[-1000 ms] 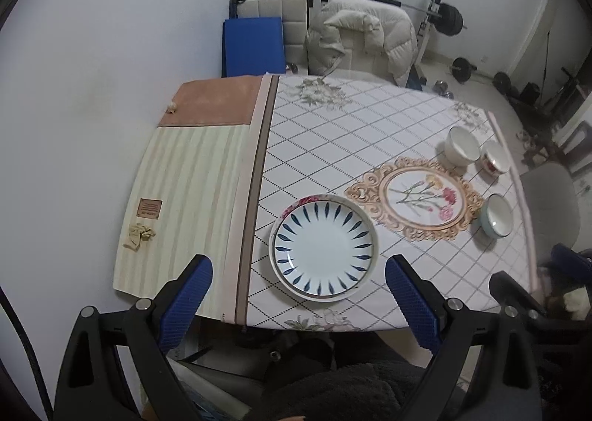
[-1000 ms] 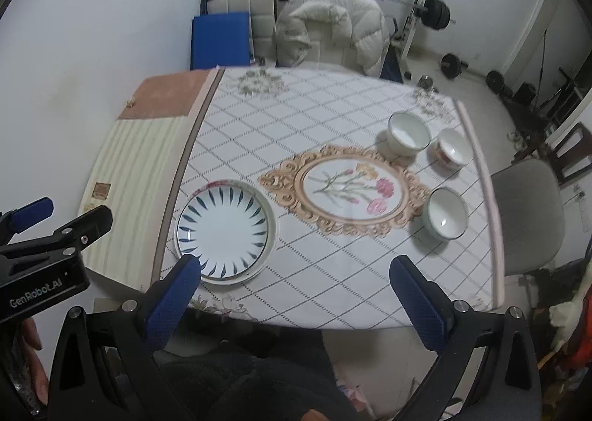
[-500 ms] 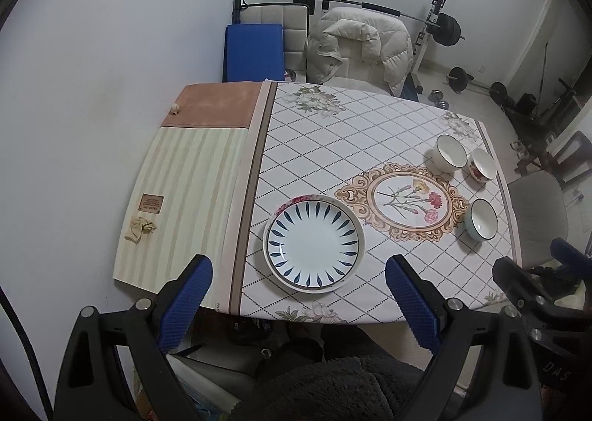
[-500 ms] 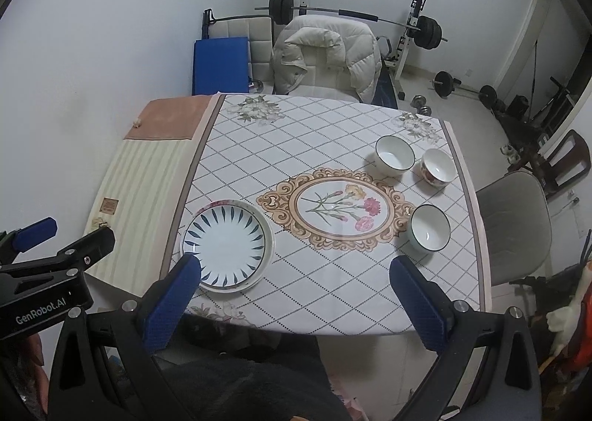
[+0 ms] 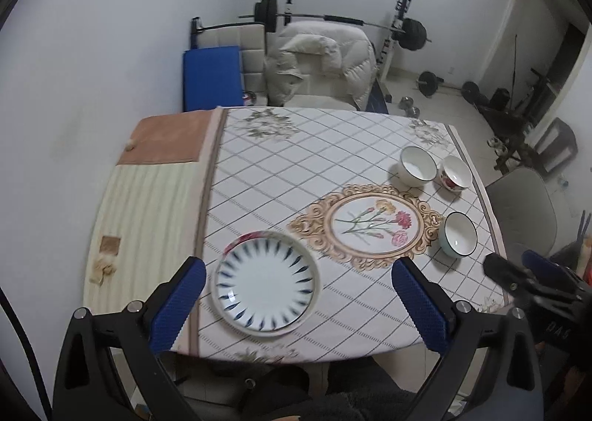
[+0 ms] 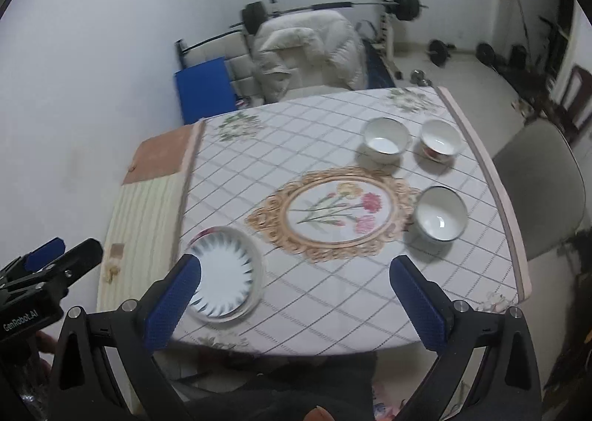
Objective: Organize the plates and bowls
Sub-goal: 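Move the left tool to the dark-rimmed white bowl and close on its rim, then carry the dark-rimmed bowl with the left tool while the right tool grips it too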
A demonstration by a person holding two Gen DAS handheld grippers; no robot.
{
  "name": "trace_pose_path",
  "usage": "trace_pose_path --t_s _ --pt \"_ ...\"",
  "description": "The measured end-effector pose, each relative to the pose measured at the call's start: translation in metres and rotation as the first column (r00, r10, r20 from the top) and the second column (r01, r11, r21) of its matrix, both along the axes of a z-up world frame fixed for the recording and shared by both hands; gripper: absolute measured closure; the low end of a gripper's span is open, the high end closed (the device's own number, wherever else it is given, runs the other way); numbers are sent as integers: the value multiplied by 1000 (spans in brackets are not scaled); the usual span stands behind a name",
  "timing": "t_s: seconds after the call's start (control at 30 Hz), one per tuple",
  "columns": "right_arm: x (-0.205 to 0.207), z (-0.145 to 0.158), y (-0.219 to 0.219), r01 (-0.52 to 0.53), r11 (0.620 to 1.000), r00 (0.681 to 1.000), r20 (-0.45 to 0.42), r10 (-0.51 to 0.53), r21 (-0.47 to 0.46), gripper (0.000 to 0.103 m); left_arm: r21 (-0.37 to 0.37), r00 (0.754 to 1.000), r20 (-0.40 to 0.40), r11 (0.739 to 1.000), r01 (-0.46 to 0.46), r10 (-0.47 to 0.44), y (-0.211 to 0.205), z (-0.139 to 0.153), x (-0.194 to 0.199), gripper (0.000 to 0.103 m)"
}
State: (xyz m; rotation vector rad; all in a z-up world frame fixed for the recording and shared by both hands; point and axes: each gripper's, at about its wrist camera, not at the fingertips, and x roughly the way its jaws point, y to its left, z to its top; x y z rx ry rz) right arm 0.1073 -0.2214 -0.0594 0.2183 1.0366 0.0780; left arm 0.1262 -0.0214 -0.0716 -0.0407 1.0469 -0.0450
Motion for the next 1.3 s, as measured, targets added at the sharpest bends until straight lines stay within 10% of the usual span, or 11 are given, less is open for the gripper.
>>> trace_pose_path --t_s 0.37,0.67,1.07,1.3 --pt "82 -92 -200 160 987 967 -200 -160 -12 0 39 981 -168 993 109 -101 -171 -96 113 0" --pt "160 -223 -305 127 991 913 -395 -102 38 1 -89 865 -439 970 227 -243 -307 -224 192 9" --pt "192 -318 -326 50 979 838 -541 66 197 48 -165 723 -620 951 261 -306 -359 -315 202 65" --pt "195 -330 -313 41 970 815 -570 106 239 90 -156 722 -622 952 265 -303 -367 -319 194 80"
